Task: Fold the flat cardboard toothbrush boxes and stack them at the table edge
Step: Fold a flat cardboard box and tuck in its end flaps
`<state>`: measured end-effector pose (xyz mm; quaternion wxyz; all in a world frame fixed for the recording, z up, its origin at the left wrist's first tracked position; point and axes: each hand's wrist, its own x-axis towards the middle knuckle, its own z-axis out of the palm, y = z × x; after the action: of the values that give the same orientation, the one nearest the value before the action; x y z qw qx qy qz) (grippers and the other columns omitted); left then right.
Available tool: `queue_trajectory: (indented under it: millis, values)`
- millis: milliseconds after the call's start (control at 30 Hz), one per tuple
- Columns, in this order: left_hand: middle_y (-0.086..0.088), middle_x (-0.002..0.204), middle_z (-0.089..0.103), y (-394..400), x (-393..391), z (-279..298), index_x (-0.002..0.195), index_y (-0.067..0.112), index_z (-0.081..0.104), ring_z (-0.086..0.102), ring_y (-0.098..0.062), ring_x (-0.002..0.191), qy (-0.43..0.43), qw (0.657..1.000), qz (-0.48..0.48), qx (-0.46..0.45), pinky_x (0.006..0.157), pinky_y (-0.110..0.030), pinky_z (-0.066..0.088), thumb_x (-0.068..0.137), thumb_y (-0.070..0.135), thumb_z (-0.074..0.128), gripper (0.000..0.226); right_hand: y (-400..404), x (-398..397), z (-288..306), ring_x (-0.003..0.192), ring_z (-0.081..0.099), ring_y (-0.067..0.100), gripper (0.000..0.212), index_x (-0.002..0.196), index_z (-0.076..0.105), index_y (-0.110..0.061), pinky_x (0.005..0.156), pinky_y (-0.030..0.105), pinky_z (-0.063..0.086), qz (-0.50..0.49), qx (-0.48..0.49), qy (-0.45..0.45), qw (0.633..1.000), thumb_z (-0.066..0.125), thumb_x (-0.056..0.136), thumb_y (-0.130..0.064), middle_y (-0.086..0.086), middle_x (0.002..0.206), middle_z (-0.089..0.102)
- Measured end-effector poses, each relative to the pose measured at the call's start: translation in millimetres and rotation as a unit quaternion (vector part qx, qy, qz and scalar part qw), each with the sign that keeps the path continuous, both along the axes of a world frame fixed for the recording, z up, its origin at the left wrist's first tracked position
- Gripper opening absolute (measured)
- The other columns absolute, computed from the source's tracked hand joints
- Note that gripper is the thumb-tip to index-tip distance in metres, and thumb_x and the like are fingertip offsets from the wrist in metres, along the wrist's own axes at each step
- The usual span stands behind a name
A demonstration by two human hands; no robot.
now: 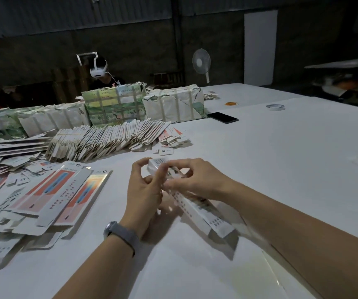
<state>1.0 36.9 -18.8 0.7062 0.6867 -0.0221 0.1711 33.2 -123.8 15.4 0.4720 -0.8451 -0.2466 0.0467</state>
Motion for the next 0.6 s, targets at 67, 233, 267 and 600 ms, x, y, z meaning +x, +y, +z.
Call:
queue_trajectory:
  millis: [67,233,267,600]
  values:
    - [-0.001,0.059,0.067,-1,-2,1,0.125,0.026,0.045,0.052,-0.01,0.039,-0.004,1.0,-0.007,0.016,0.035,-0.021,0.04,0.075,0.055,0.069,0.063,0,-7,6,0.086,0.058,0.002,0.064,0.139,0.057,-0.035,0.078,0.017,0.046,-0.022,-0.048,-0.032,0.998,0.078,0.078,-0.044,-0.005,0.124,0.068]
    - [-0.005,0.067,0.065,3,-1,0,0.124,0.036,0.043,0.054,-0.013,0.045,-0.016,0.999,-0.028,0.02,0.035,-0.027,0.044,0.077,0.061,0.061,0.055,-30,-10,32,0.092,0.065,0.013,0.067,0.139,0.055,-0.04,0.075,0.024,0.049,-0.09,-0.111,-0.056,0.988,0.076,0.076,-0.042,-0.002,0.131,0.064]
    - [-0.005,0.067,0.066,4,1,-3,0.122,0.04,0.045,0.055,-0.013,0.045,-0.015,0.999,-0.027,0.019,0.036,-0.027,0.044,0.077,0.062,0.06,0.052,-45,-10,34,0.093,0.065,0.013,0.067,0.139,0.055,-0.04,0.076,0.024,0.049,-0.109,-0.116,-0.057,0.986,0.077,0.076,-0.042,-0.002,0.132,0.064]
    - [-0.003,0.058,0.064,26,35,-33,0.114,0.047,0.06,0.049,-0.014,0.035,0.064,0.997,-0.036,0.003,0.057,-0.04,0.047,0.076,0.068,0.063,0.043,-296,-47,48,0.128,0.052,0.021,0.058,0.136,0.058,-0.036,0.101,0.036,0.046,-0.41,-0.274,-0.068,0.868,0.074,0.081,-0.041,-0.003,0.143,0.056]
